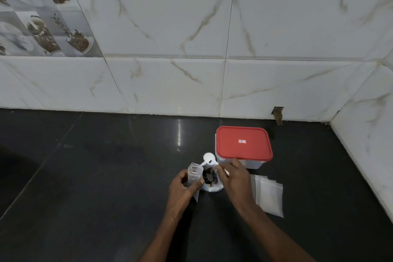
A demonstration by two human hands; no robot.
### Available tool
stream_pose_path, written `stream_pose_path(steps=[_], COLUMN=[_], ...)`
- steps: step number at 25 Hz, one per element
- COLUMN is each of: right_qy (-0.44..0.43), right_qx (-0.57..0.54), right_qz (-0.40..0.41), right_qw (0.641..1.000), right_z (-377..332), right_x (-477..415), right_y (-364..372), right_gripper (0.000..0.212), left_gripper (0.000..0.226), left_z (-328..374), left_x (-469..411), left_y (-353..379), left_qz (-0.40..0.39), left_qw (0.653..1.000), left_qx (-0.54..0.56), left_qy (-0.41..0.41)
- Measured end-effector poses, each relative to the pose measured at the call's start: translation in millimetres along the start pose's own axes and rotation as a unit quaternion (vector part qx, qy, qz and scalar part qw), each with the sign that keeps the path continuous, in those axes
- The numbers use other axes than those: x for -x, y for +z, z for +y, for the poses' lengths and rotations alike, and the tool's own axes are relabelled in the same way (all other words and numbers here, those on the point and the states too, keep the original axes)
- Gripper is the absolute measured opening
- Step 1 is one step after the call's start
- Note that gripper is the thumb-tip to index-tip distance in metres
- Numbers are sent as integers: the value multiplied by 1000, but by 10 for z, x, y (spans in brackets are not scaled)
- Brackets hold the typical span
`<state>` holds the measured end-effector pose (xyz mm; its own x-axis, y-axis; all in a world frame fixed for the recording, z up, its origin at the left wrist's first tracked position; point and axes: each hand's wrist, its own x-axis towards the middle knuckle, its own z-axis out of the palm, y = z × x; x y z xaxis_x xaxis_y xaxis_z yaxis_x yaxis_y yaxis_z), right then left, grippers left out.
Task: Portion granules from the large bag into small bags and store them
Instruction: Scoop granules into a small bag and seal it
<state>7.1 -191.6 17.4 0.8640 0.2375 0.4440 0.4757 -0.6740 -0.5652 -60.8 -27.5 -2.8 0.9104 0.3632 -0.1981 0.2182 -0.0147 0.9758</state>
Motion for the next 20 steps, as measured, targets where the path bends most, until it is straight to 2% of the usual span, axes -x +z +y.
stream_pose_path(steps=[2,4,5,9,15,20], right_qy=[115,139,150,201,247,209], right_qx=[-10,26,30,-31,-45,30], right_qz=[-93,-178,-187,-149,-142,-167], right_qw=[989,974,970,968,958,963], right_z=[90,130,125,168,162,140], right_x=[-17,-3,-3,4,20,100], right_y=[5,21,11,31,73,84], right_gripper=[11,21,23,18,22,31], left_gripper=[32,28,28,26,32,35], left_z=[-23,-7,14,62,75,39], left_x=[44,92,107,136,205,243], left_y=[-12,-14,-9,-10,-26,-76], left_qz=[5,2,0,9,7,3], left_qw=[1000,1000,1000,1000,1000,1000], left_qx=[2,1,0,4,-3,-1], left_qy=[4,7,10,10,-1,-7])
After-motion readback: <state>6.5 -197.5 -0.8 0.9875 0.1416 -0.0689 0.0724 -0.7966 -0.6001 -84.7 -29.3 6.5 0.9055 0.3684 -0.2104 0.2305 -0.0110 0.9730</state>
